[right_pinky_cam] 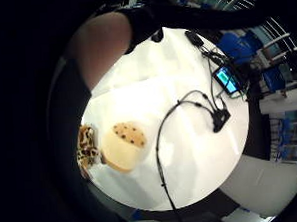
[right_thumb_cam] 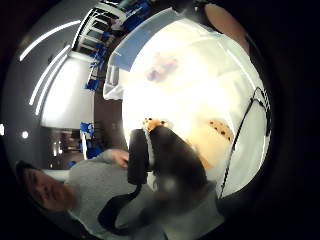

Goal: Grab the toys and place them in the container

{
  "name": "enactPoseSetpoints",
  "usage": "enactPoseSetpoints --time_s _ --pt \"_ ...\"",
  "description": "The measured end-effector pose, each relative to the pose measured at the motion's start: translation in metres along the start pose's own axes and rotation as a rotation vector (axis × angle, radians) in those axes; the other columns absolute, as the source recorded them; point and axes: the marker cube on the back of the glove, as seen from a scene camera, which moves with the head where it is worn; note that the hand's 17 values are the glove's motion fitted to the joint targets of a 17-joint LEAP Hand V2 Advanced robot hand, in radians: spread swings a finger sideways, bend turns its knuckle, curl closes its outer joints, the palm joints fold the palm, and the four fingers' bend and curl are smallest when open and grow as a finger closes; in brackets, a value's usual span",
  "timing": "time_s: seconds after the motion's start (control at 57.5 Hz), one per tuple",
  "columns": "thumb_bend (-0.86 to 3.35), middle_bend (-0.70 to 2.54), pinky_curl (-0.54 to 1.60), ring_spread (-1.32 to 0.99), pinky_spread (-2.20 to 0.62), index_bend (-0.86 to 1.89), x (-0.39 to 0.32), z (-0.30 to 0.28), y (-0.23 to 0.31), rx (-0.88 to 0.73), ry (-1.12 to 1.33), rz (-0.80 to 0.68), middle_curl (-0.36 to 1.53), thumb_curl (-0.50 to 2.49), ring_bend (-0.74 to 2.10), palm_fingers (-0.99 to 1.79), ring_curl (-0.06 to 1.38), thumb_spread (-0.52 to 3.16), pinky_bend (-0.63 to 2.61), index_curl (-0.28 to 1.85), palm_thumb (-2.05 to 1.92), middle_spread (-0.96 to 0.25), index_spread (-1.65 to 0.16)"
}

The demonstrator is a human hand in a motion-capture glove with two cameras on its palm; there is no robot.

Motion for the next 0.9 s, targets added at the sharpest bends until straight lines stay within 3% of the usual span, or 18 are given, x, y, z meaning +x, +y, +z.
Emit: enactPoseSetpoints --time_s 0.209,0.33,0.626,0.73,0.8,0.817,0.904 --pt "-0.05 0.16 0.34 -0.12 0.06 0.21 -0.011 0.087 0.042 -0.117 -0.010 -0.029 0.34 0.21 0.16 -0.06 0.25 1.29 0.65 0.50 -0.07 -0.18 -0.43" --pt "-0.04 0.14 0.35 -0.11 0.06 0.18 -0.011 0.163 0.064 -0.227 0.159 0.013 0.32 0.21 0.17 -0.07 0.24 1.28 0.70 0.48 -0.05 -0.18 -0.43" --pt "0.01 0.13 0.38 -0.09 0.08 0.18 -0.005 0.162 0.060 -0.227 0.196 0.032 0.27 0.25 0.17 -0.08 0.23 1.26 0.83 0.46 0.05 -0.17 -0.44" --pt "0.07 0.16 0.39 -0.11 0.07 0.21 -0.005 0.160 0.054 -0.132 0.237 0.032 0.25 0.30 0.22 0.08 0.24 1.33 0.91 0.46 0.18 -0.19 -0.46" --pt "0.11 0.23 0.36 -0.19 0.02 0.19 -0.004 0.158 0.047 -0.034 0.226 0.019 0.28 0.34 0.37 0.35 0.26 1.37 0.84 0.45 0.25 -0.22 -0.46" --pt "0.16 0.36 0.35 -0.24 -0.05 0.16 -0.003 0.158 0.046 -0.019 0.217 0.018 0.32 0.37 0.49 0.57 0.30 1.37 0.81 0.45 0.35 -0.23 -0.45" --pt "0.21 0.41 0.35 -0.35 -0.18 0.23 -0.002 0.157 0.040 -0.008 0.180 0.022 0.35 0.46 0.61 0.81 0.34 1.28 0.83 0.48 0.50 -0.27 -0.45"
